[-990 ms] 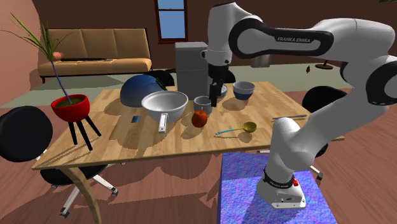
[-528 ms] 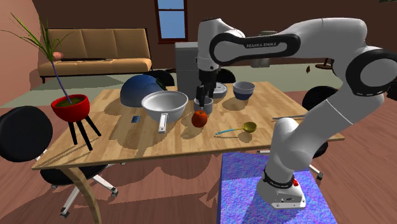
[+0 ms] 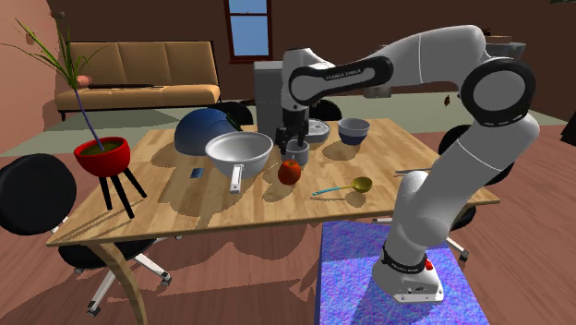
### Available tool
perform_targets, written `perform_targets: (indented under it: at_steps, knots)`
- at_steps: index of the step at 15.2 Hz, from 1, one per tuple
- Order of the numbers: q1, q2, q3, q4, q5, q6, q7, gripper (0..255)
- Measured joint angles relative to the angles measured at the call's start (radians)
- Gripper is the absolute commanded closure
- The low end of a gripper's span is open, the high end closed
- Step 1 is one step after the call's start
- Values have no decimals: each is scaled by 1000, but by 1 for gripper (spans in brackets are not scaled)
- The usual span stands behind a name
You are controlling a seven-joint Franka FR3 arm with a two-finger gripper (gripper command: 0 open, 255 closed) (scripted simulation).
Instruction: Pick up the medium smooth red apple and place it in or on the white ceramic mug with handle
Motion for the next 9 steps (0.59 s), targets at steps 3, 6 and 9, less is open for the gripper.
perform_targets:
  at_steps: [3,6,9]
  knots:
    - [-23,88,-44,28,25,64,14,0]
    - [-47,160,-85,46,56,121,26,0]
    - [-69,245,-128,78,100,172,28,0]
